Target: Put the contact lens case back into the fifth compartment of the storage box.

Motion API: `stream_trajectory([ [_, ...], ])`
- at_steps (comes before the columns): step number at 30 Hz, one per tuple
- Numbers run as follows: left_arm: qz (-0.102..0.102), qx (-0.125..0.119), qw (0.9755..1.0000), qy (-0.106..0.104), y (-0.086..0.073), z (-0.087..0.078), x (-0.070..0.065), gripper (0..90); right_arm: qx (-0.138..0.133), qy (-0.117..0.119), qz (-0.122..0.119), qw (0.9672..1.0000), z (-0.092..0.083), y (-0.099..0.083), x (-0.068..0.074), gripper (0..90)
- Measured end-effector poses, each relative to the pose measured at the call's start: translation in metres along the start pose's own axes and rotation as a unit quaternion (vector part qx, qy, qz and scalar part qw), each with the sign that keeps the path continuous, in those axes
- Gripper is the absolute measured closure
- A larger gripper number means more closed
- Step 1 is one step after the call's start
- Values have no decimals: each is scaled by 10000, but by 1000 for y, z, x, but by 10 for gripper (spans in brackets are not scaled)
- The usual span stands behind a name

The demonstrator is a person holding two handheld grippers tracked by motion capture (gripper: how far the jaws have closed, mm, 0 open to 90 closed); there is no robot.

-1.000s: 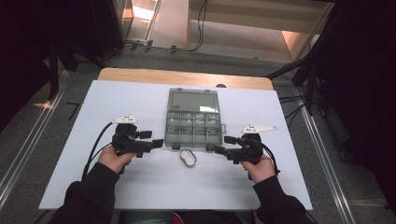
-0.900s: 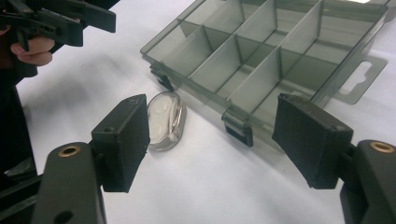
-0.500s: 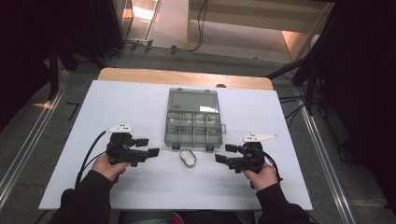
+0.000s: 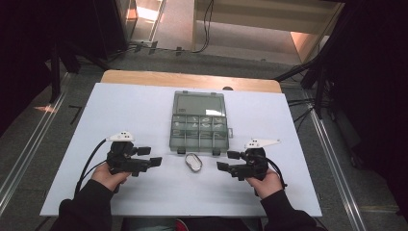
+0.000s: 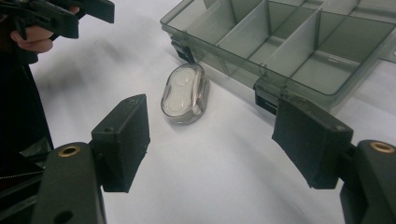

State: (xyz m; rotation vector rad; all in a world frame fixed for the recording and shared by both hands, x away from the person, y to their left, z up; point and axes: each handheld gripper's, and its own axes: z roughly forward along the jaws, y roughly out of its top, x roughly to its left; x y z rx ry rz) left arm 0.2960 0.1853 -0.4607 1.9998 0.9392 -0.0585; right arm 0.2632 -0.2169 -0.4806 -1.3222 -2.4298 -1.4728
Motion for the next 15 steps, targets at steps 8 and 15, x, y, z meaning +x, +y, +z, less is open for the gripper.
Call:
stream_trajectory([
  [8,-43,17,10000,69,-6,-6,0,279,71,106,-56,9999,9,4,3,251],
  [15,-90,-5,9999,126,-11,-12,0,279,112,139,-138,9997,16,9,5,251],
])
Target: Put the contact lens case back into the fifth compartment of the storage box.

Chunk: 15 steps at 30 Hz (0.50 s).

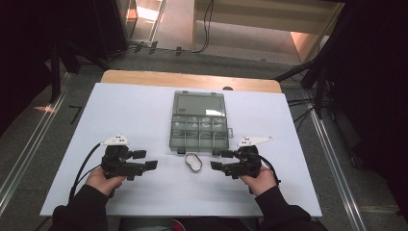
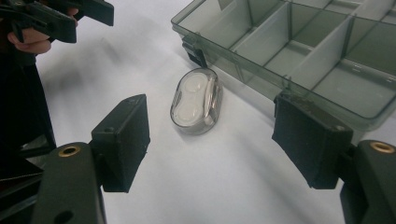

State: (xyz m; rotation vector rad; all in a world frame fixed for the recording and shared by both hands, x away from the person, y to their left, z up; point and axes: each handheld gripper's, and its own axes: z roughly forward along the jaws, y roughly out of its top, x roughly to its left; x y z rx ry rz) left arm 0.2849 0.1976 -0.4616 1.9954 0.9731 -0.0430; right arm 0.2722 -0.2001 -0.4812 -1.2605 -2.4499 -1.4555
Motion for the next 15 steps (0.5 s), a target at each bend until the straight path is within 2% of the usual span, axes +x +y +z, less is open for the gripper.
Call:
stream_trajectory([
  [3,-46,-29,10000,15,-2,-3,0,279,22,24,-63,10000,3,2,2,251],
  [5,-85,-57,9999,-53,-3,-5,1,280,-2,-30,-94,10000,4,3,4,250],
  [10,-86,-28,10000,-14,-3,-5,1,279,22,-92,-110,9999,9,5,6,251],
  [15,-71,-30,10000,-22,-3,-4,1,279,99,-193,2,9998,15,6,9,252],
])
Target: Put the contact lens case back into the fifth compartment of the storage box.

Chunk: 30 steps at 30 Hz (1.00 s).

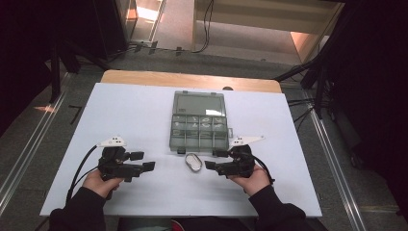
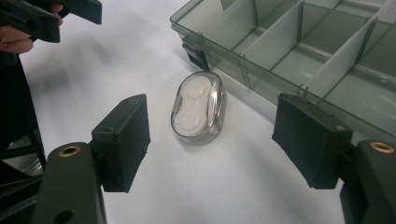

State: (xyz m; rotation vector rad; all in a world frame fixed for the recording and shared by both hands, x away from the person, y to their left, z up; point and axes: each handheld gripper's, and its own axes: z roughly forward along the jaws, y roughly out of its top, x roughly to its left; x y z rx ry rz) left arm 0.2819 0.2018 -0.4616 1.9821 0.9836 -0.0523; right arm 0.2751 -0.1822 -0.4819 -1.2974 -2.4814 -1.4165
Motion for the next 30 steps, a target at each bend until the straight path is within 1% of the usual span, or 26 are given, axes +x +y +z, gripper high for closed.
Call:
stream_trajectory([
  [3,-24,-14,10000,-33,0,0,0,279,-34,-82,42,10000,1,1,1,256],
  [7,0,10,10000,-7,0,0,0,279,-58,-134,54,9999,3,1,3,256],
  [10,8,7,10000,-1,1,0,0,280,-17,-143,37,9999,6,1,6,256],
  [15,-1,9,10000,10,1,0,1,279,47,-164,178,9997,11,2,9,258],
  [18,15,5,10000,-3,1,0,1,279,24,-240,103,9997,13,1,11,271],
  [23,41,27,10000,45,1,0,2,279,112,-240,212,9994,20,0,13,271],
  [27,29,32,10000,43,1,0,3,280,182,-215,184,9994,25,0,15,271],
  [30,35,37,10000,44,1,0,3,279,271,-247,113,9993,31,0,18,272],
])
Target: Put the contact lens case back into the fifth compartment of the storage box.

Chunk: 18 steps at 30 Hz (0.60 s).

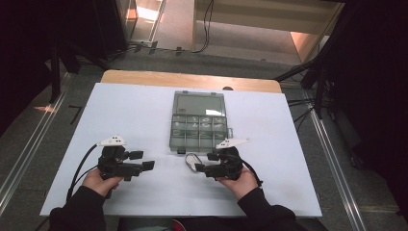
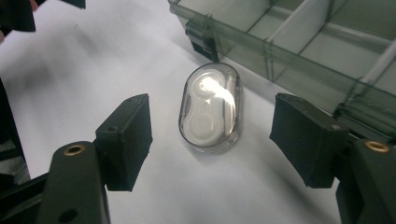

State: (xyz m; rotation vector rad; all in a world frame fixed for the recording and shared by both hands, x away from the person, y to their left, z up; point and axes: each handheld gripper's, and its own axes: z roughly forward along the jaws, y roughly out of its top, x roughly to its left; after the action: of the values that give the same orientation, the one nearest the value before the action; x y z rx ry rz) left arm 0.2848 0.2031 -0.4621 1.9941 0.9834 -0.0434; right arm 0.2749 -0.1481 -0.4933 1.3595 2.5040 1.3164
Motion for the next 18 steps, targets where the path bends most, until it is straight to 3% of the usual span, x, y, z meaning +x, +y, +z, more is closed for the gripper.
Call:
stream_trajectory([
  [18,-16,5,10000,-13,0,0,1,279,342,-175,-212,9990,23,5,5,291],
])
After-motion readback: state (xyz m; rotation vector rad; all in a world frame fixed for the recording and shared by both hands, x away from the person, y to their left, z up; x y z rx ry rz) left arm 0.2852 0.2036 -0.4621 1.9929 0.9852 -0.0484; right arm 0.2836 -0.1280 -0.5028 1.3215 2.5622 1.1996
